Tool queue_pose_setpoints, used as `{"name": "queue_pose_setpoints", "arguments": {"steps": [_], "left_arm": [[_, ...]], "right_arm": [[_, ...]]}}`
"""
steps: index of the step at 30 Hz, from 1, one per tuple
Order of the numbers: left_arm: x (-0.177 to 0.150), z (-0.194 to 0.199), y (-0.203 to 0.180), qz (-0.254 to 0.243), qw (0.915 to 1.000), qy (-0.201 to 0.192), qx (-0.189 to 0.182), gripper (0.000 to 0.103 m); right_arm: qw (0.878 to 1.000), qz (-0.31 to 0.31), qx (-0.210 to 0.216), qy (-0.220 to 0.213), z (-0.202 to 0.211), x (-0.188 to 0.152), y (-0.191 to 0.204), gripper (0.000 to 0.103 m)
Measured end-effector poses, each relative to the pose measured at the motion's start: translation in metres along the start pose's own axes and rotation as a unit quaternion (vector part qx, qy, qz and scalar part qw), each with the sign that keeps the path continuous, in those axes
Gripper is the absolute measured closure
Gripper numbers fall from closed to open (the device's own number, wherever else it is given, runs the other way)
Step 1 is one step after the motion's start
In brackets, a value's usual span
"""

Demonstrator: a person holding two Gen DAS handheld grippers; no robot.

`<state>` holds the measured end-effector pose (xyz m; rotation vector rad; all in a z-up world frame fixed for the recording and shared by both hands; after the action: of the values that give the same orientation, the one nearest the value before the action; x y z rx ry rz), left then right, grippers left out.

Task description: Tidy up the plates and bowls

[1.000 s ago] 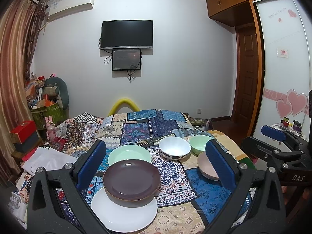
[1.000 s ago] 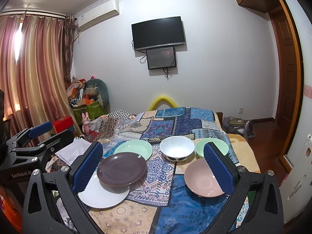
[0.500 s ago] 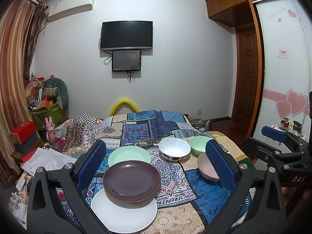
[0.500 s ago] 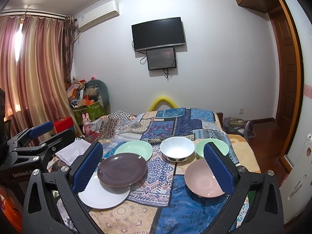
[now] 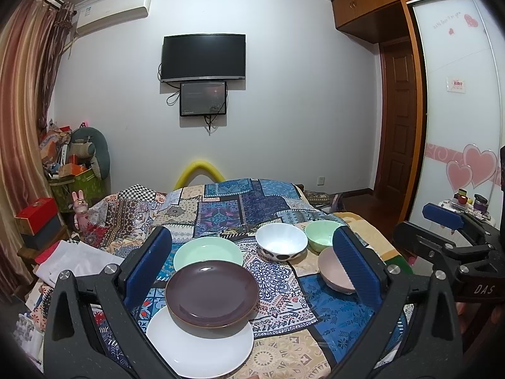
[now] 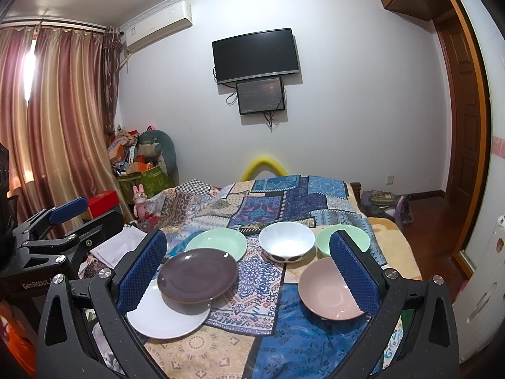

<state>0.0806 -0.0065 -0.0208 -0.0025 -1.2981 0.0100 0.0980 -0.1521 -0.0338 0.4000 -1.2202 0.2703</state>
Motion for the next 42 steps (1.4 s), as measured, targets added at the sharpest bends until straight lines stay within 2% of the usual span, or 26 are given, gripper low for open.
{"name": "queue_pose_setpoints", "arguments": {"steps": [22, 28, 38, 40, 41, 42], "left_arm": [[-0.006, -0.007, 0.006, 0.002, 1.0000, 0.004, 0.002, 0.000], [-0.014, -0.018, 0.016, 0.004, 0.9999, 0.010, 0.010, 0.000], [-0.048, -0.067, 0.071, 0.030, 0.9966, 0.077, -0.008, 0.000], [-0.058, -0.080, 0.090, 0.038, 0.9949, 0.094, 0.001, 0.006], [-0.064, -0.087, 0.100, 0.036, 0.9940, 0.103, 0.008, 0.015], [-0.071, -0.095, 0.108, 0.032, 0.9929, 0.114, 0.017, 0.019]], "right_arm": [[1.000, -0.001, 0.001, 0.001, -0.002, 0.000, 0.001, 0.000], [1.000, -0.002, 0.003, 0.010, -0.015, -0.005, 0.005, 0.000], [0.998, 0.012, 0.011, 0.060, -0.068, -0.033, 0.027, 0.000], [0.997, 0.018, 0.012, 0.070, -0.080, -0.040, 0.031, 0.002], [0.997, 0.020, 0.011, 0.076, -0.085, -0.043, 0.033, 0.003], [0.996, 0.023, 0.013, 0.085, -0.093, -0.048, 0.036, 0.004]]}}
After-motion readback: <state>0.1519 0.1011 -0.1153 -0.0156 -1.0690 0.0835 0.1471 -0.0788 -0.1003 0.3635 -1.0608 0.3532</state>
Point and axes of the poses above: each gripper's, at about its wrist camera, not at the fingertips, and z roughly against the way its jaws point, y to its left, x to its top, the point moved 8 cm from there along -z, roughly the way its jaws point, and after that the axes turned 1 degree about -y, right-handed, at the moved point
